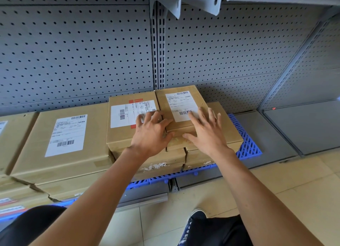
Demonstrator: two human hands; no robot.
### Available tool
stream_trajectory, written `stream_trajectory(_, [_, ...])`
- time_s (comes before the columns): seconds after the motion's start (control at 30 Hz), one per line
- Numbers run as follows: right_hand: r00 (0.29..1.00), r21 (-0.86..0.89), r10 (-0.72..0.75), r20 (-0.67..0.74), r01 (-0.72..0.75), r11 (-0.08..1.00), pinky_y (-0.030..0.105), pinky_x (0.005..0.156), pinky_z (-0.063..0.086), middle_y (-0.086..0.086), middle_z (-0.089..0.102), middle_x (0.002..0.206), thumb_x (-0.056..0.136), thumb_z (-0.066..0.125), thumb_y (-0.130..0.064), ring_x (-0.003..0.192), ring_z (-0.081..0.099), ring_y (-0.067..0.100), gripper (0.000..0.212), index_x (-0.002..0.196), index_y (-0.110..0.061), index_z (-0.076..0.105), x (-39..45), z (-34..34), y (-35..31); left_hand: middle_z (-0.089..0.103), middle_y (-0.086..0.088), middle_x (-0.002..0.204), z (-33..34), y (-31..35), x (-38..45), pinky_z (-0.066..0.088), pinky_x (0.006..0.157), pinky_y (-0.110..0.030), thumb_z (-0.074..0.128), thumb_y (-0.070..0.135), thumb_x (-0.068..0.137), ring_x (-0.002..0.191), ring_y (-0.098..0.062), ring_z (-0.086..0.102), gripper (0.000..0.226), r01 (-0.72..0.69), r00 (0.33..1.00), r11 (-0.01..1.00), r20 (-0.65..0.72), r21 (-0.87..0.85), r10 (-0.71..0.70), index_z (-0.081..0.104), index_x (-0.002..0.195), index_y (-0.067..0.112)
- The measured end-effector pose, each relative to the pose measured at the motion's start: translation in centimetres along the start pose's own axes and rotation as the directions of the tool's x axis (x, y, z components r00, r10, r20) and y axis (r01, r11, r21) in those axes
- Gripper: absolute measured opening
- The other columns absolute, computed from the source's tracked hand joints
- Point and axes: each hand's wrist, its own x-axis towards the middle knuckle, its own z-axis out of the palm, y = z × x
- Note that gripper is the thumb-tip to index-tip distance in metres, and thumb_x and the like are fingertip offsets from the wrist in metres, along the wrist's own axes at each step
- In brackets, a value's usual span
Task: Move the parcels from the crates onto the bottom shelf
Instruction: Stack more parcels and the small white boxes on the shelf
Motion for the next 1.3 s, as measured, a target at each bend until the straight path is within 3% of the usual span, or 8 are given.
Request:
stream_trajectory(0.17, [0.991, 0.001, -0.063, -0.114, 0.064, 0.998, 0.052, 0.117, 0.026, 0.003, 0.051, 0.143, 0.091, 0.049, -0.066, 0.137, 0.037, 0.031, 0.066, 0.142, -0.024, 0.048, -0.4, -1.3, -0.7, 0.045, 0.001, 0.148, -1.1, 0.4, -0.5, 0.018, 0.121, -0.059, 0.054, 0.042, 0.099, 0.141, -0.027, 0.035, 0.045, 0.031, 0.999, 0.996, -0.008, -0.082, -0.032, 0.055, 0.142, 0.029])
stream_trajectory(0.37, [0.988, 0.168, -0.074, -0.133, 0.096, 0.981, 0.043, 0.102, 0.048, 0.0, 0.065, 0.132, 0.099, 0.058, -0.038, 0.125, 0.056, 0.021, 0.038, 0.132, -0.02, 0.062, -1.9, -3.7, -3.3, 0.057, 0.006, 0.137, -3.3, 0.0, -2.9, 0.025, 0.118, -0.058, 0.047, 0.037, 0.102, 0.133, -0.022, 0.043, 0.029, 0.113, 0.992, 0.993, -0.056, -0.014, -0.114, 0.062, 0.126, 0.031])
stream_trajectory(0.47, [0.98, 0.211, -0.116, -0.161, 0.149, 0.966, 0.036, 0.091, 0.054, -0.001, 0.07, 0.121, 0.099, 0.058, -0.032, 0.11, 0.064, 0.021, 0.032, 0.128, -0.019, 0.065, -2.8, -5.1, -5.8, 0.058, 0.006, 0.14, -4.7, -1.1, -4.6, 0.029, 0.117, -0.054, 0.046, 0.039, 0.102, 0.134, -0.022, 0.046, 0.035, 0.159, 0.986, 0.987, -0.061, 0.006, -0.158, 0.06, 0.133, 0.031])
stream_trajectory(0.57, [0.973, 0.298, -0.157, -0.17, 0.202, 0.933, 0.034, 0.083, 0.055, -0.001, 0.07, 0.12, 0.1, 0.056, -0.027, 0.1, 0.066, 0.019, 0.03, 0.127, -0.018, 0.065, -4.0, -6.6, -9.2, 0.061, 0.007, 0.136, -6.1, -2.6, -6.8, 0.038, 0.109, -0.047, 0.047, 0.037, 0.102, 0.129, -0.022, 0.05, 0.036, 0.18, 0.981, 0.984, -0.073, -0.005, -0.18, 0.059, 0.135, 0.032])
stream_trajectory(0.77, [0.956, 0.388, -0.26, -0.134, 0.292, 0.874, 0.037, 0.085, 0.055, 0.003, 0.068, 0.12, 0.101, 0.055, -0.025, 0.1, 0.066, 0.021, 0.026, 0.12, -0.011, 0.065, -5.8, -8.7, -17.5, 0.06, 0.006, 0.138, -9.6, -7.9, -12.8, 0.032, 0.113, -0.048, 0.05, 0.038, 0.101, 0.132, -0.023, 0.048, 0.039, 0.277, 0.955, 0.961, -0.112, 0.019, -0.274, 0.059, 0.137, 0.029])
stream_trajectory(0.9, [0.93, 0.397, -0.33, -0.162, 0.367, 0.841, 0.033, 0.076, 0.053, 0.0, 0.069, 0.111, 0.101, 0.055, -0.025, 0.095, 0.065, 0.021, 0.025, 0.119, -0.013, 0.067, -6.1, -10.2, -23.9, 0.064, 0.004, 0.134, -12.4, -12.4, -17.7, 0.036, 0.108, -0.045, 0.051, 0.037, 0.1, 0.128, -0.025, 0.052, 0.038, 0.353, 0.928, 0.935, -0.147, 0.042, -0.343, 0.061, 0.135, 0.028])
stream_trajectory(1.1, [0.878, 0.42, -0.435, -0.199, 0.478, 0.771, 0.038, 0.098, 0.05, 0.0, 0.064, 0.133, 0.099, 0.056, -0.025, 0.121, 0.059, 0.025, 0.035, 0.132, -0.022, 0.062, -7.2, -12.1, -35.1, 0.068, 0.002, 0.128, -16.5, -19.1, -26.2, 0.041, 0.104, -0.044, 0.049, 0.032, 0.101, 0.12, -0.026, 0.059, 0.033, 0.462, 0.873, 0.887, -0.193, 0.03, -0.448, 0.065, 0.13, 0.027])
stream_trajectory(1.3, [0.788, 0.428, -0.577, -0.217, 0.608, 0.669, 0.041, 0.094, 0.052, 0.004, 0.068, 0.124, 0.098, 0.057, -0.02, 0.113, 0.062, 0.027, 0.031, 0.128, -0.016, 0.066, -10.4, -13.5, -46.8, 0.065, 0.002, 0.133, -20.8, -25.4, -36.0, 0.039, 0.102, -0.042, 0.05, 0.033, 0.102, 0.124, -0.026, 0.057, 0.035, 0.585, 0.793, 0.81, -0.239, 0.043, -0.56, 0.062, 0.134, 0.027])
